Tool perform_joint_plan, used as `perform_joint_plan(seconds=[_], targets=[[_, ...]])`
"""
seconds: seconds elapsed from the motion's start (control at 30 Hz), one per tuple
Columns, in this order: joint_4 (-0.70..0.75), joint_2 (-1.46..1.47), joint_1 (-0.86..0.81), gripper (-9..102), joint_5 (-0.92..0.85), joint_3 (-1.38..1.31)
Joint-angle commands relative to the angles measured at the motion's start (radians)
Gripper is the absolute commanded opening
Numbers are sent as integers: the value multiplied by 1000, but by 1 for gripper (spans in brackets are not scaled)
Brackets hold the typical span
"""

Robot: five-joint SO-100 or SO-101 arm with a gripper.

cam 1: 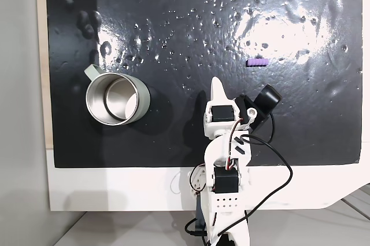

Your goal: Grasp a pengrip and put it in the cup.

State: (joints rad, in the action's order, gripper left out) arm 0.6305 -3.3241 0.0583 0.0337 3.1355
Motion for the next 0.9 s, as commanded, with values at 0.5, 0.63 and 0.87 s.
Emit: perform_joint_plan(seconds=[0.5, 0.63, 0.87], targets=[[9, -14, -34, 0, -14, 26], [121, -14, -49, 0, -21, -124], [301, 195, -75, 0, -46, -471]])
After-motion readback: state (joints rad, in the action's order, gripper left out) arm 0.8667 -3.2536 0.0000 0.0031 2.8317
